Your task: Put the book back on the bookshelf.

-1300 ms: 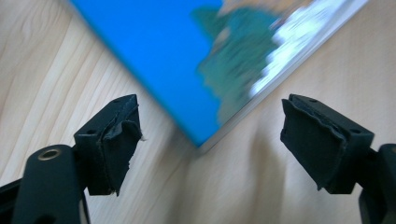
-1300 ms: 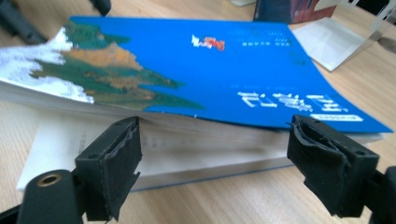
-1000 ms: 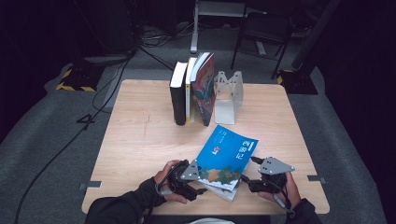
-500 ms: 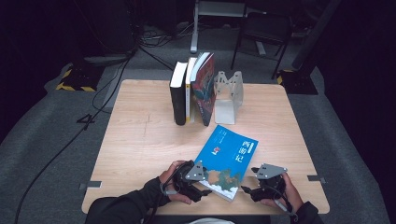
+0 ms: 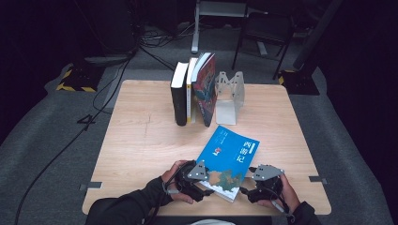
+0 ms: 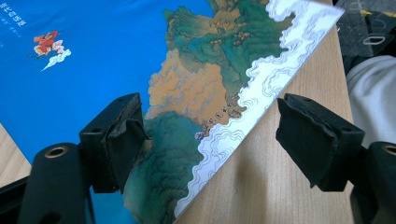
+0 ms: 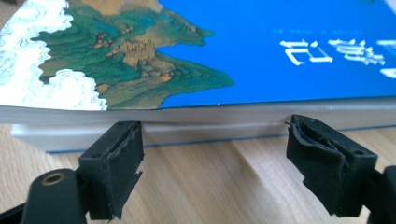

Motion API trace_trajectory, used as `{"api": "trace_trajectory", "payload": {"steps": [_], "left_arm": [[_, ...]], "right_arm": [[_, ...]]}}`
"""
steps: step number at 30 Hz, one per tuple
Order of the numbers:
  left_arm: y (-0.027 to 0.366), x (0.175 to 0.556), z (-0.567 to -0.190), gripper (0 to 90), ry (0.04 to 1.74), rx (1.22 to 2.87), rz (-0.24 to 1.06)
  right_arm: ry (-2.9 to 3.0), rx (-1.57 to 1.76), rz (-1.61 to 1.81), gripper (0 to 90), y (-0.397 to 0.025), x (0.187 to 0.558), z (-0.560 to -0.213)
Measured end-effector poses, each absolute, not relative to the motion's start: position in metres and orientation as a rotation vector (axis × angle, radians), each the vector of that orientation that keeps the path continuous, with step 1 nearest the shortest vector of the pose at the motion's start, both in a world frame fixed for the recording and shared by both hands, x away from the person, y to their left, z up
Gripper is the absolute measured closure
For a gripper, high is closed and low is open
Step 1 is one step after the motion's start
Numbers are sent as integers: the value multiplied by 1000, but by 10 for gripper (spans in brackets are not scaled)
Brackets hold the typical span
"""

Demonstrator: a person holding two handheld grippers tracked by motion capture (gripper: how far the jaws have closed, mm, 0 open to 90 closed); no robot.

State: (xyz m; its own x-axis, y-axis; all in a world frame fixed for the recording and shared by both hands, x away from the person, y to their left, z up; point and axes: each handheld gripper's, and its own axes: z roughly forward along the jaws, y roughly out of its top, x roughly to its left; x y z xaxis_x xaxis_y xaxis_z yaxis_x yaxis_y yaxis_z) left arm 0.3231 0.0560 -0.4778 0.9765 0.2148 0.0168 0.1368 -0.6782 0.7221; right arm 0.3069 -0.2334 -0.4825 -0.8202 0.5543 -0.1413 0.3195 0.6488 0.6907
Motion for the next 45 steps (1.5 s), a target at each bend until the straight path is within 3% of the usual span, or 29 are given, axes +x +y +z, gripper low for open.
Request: {"api": "trace_trajectory", "payload": {"steps": [21, 25, 27, 29, 33, 36, 45], "left_arm": [[25, 314, -476, 187, 222, 2360, 205], [18, 315, -474, 287, 265, 2334, 271], [19, 317, -472, 435, 285, 2325, 313], [22, 320, -471, 492, 292, 2302, 281], [29, 322, -465, 699, 285, 2273, 263], [38, 326, -459, 751, 296, 2250, 255], [73, 335, -458, 761, 246, 2227, 208]], "right_arm": [[2393, 687, 1083, 172, -221, 315, -448], [2383, 671, 1096, 166, -216, 320, -442], [2386, 661, 1096, 165, -214, 322, -441], [2384, 661, 1105, 165, -215, 323, -441], [2367, 670, 1101, 160, -217, 324, -441], [2376, 683, 1152, 200, -219, 326, -440], [2435, 573, 1156, 253, -219, 339, -446]]}}
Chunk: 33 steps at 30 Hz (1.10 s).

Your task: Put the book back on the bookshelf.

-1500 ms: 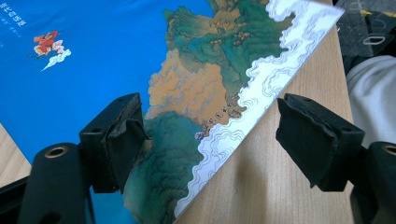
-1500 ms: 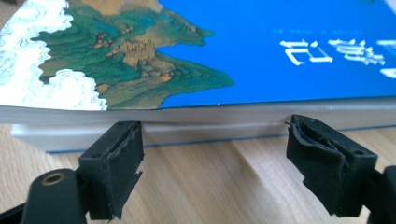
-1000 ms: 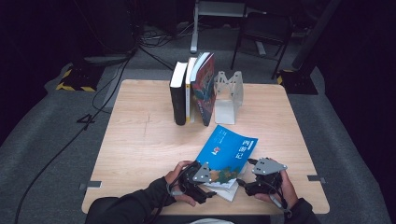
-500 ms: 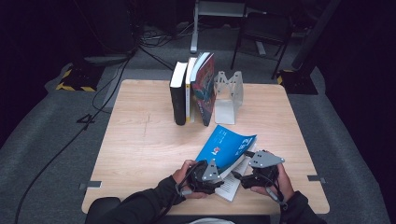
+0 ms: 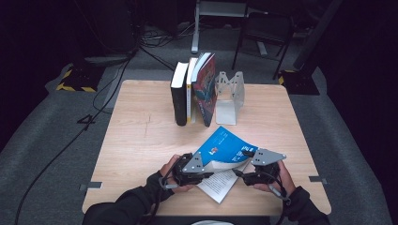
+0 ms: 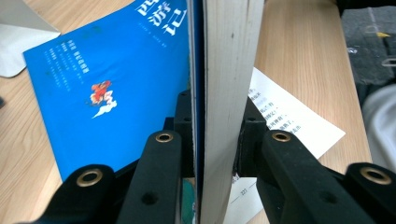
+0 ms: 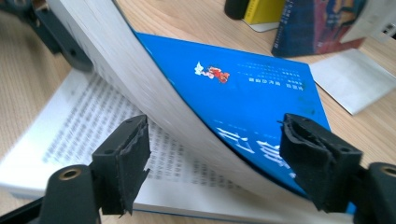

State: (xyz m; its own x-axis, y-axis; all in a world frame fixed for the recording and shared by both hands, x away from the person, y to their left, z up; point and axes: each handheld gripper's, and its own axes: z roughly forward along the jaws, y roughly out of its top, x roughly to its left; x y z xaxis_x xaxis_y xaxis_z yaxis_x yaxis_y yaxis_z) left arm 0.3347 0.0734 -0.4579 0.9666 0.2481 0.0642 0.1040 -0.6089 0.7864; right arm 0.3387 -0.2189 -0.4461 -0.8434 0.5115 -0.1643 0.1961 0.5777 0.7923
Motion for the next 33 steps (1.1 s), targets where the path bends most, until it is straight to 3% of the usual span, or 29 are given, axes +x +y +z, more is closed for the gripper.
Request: {"api": "trace_trajectory", "payload": {"steps": [3, 9, 12, 16, 24, 27, 29, 33], "left_arm": [[89, 339, -458, 750, 254, 2223, 191], [119, 345, -458, 723, 306, 2218, 193], [128, 345, -459, 668, 339, 2241, 230], [136, 342, -463, 543, 424, 2292, 326], [125, 343, -462, 462, 454, 2284, 379], [118, 337, -457, 513, 400, 2282, 414], [115, 334, -454, 651, 375, 2282, 451], [120, 339, -458, 699, 367, 2282, 385]], "right_arm": [[2482, 518, 1160, 300, -216, 346, -454], [2525, 405, 1151, 527, -209, 361, -461], [2512, 292, 1118, 621, -197, 357, -462], [2482, 265, 1093, 658, -188, 352, -460], [2472, 262, 1057, 682, -178, 346, -450], [2478, 260, 1052, 685, -174, 346, -449], [2486, 248, 1043, 685, -171, 346, -449], [2504, 249, 1086, 610, -174, 349, -449]]}}
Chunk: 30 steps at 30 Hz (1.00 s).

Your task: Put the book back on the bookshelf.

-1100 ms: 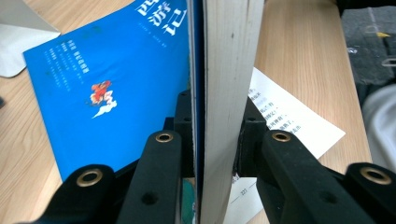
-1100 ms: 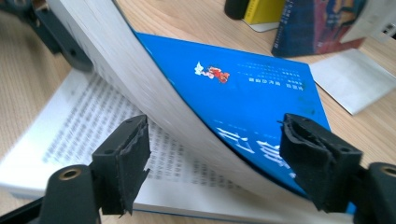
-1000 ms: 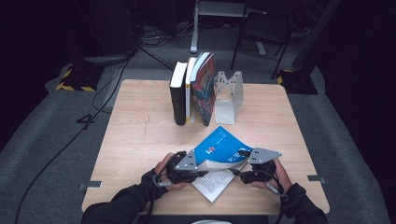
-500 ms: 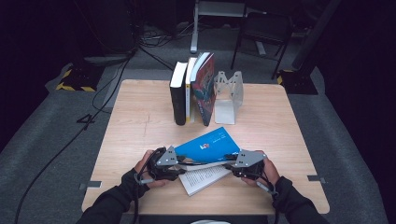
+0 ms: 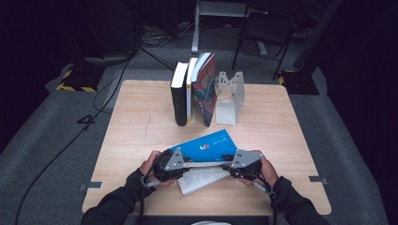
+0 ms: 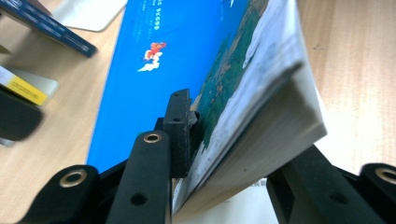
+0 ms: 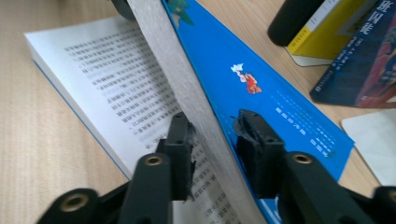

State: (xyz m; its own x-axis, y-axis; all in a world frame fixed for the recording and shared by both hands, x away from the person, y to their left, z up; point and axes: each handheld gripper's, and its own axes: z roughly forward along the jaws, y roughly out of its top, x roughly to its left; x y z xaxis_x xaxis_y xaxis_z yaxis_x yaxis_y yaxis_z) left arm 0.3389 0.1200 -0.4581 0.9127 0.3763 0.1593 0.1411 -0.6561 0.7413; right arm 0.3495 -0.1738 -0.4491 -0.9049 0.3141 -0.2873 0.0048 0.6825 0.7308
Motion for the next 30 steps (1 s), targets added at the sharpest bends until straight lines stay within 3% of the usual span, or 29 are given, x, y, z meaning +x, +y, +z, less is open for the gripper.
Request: {"api": "trace_trajectory", "payload": {"steps": [3, 7, 12, 19, 30], "left_arm": [[126, 341, -461, 700, 379, 2262, 349], [137, 343, -463, 698, 392, 2232, 311], [147, 345, -464, 676, 390, 2224, 292], [155, 350, -466, 637, 405, 2261, 359], [134, 379, -465, 596, 376, 2274, 298]], "right_arm": [[2503, 259, 1083, 506, -185, 354, -452], [2486, 309, 1055, 498, -205, 363, -459], [2481, 293, 1102, 597, -212, 369, -463], [2461, 150, 1053, 713, -201, 348, -452], [2453, 198, 1058, 743, -215, 332, -445]]}}
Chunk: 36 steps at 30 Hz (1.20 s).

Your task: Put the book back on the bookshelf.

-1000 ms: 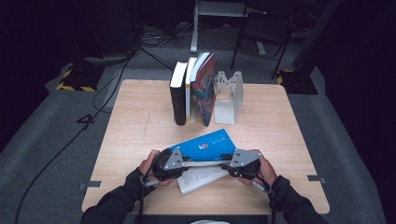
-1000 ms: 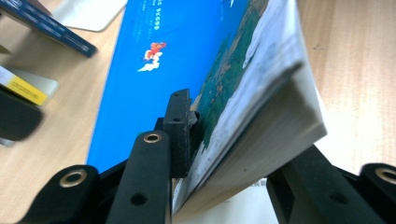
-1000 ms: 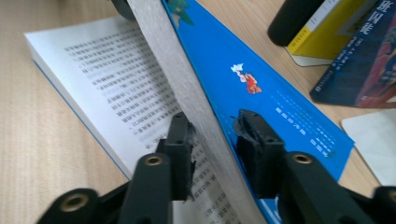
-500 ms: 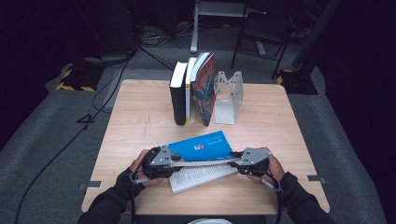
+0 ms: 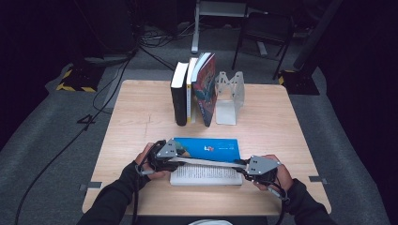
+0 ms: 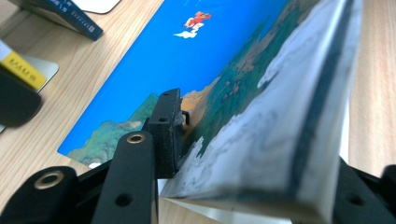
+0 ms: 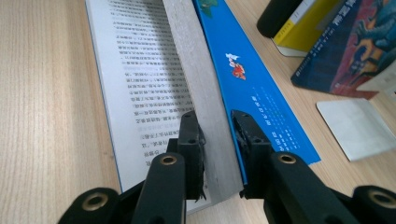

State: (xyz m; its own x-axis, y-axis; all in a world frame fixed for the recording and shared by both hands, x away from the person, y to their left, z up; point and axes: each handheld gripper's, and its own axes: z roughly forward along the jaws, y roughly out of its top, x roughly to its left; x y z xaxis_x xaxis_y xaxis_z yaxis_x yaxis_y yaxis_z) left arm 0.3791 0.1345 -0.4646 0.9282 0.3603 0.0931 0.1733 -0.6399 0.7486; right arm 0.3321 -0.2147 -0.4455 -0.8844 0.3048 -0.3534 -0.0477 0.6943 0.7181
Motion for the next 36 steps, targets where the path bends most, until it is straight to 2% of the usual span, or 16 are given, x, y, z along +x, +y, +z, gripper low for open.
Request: {"api": "trace_trajectory", "payload": {"steps": [5, 8, 11, 13, 16, 17, 18, 19, 22, 25, 28, 31, 36], "left_arm": [[129, 373, -457, 500, 410, 2233, 286], [128, 363, -452, 500, 358, 2234, 276], [115, 346, -450, 634, 283, 2319, 376], [114, 345, -451, 685, 260, 2342, 401], [118, 351, -454, 699, 252, 2332, 338], [120, 353, -456, 700, 257, 2330, 314], [120, 353, -456, 699, 257, 2330, 314], [121, 354, -456, 699, 259, 2322, 308], [126, 359, -456, 695, 293, 2303, 278], [133, 365, -455, 663, 348, 2290, 232], [132, 362, -453, 603, 407, 2304, 287], [118, 349, -451, 583, 429, 2389, 417], [106, 343, -451, 559, 423, 2375, 396]], "right_arm": [[2459, 252, 1104, 740, -222, 336, -444], [2469, 256, 1103, 734, -221, 336, -445], [2490, 254, 1117, 716, -221, 339, -447], [2494, 252, 1117, 707, -219, 340, -448], [2503, 280, 1167, 652, -221, 343, -449], [2514, 300, 1185, 604, -222, 346, -450], [2514, 300, 1185, 604, -222, 346, -450], [2513, 306, 1112, 579, -224, 350, -457], [2505, 316, 1163, 658, -230, 357, -464], [2480, 275, 1137, 672, -224, 356, -459], [2454, 257, 1112, 684, -216, 352, -454], [2450, 252, 1101, 688, -211, 348, -452], [2446, 235, 1110, 694, -199, 340, -444]]}}
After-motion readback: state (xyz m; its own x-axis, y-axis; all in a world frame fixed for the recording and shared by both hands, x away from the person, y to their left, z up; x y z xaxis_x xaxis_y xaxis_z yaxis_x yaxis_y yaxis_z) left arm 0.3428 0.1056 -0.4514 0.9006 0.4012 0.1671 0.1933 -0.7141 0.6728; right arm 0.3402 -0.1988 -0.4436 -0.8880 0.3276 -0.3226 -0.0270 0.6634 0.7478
